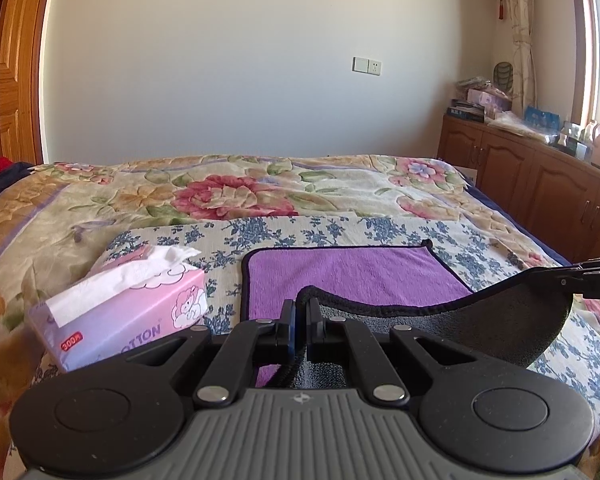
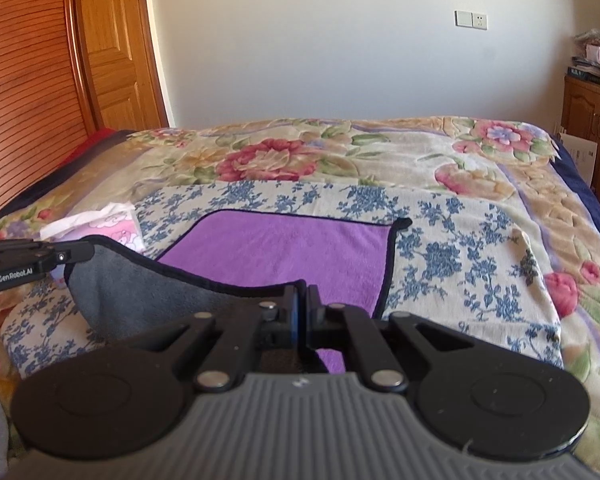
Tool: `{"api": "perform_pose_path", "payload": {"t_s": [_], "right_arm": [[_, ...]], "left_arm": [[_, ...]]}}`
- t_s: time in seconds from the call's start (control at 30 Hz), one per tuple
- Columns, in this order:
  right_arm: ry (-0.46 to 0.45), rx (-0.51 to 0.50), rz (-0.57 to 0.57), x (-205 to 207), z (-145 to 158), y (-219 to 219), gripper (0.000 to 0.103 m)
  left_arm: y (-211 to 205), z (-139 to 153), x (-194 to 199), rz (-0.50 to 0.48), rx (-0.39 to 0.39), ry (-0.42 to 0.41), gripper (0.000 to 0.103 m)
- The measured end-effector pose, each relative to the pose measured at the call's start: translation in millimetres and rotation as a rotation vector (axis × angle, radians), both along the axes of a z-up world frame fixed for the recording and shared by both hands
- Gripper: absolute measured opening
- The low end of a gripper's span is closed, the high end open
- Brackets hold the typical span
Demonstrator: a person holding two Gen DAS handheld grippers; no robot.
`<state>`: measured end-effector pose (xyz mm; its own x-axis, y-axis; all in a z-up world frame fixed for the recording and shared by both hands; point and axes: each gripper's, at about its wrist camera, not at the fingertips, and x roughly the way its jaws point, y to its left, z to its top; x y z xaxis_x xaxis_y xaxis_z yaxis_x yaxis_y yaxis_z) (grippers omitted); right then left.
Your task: Fold towel
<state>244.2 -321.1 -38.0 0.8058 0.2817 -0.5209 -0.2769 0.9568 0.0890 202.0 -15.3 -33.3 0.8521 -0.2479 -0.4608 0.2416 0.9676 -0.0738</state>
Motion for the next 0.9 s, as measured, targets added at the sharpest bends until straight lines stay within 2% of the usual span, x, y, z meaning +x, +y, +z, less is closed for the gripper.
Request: {"api": "perform_pose_path", "payload": {"t_s": [0.63, 0.9], "right_arm": [[-0.042, -0.055, 0.01, 31, -5, 9, 0.004], [-0.07, -0.081, 0.018, 42, -5, 14, 0.004]], "left_arm": [[-15, -1, 33, -0.015, 0.044, -0.02, 0.006], [-19, -2, 47, -0.018, 0.038, -0.016, 0.006]]}}
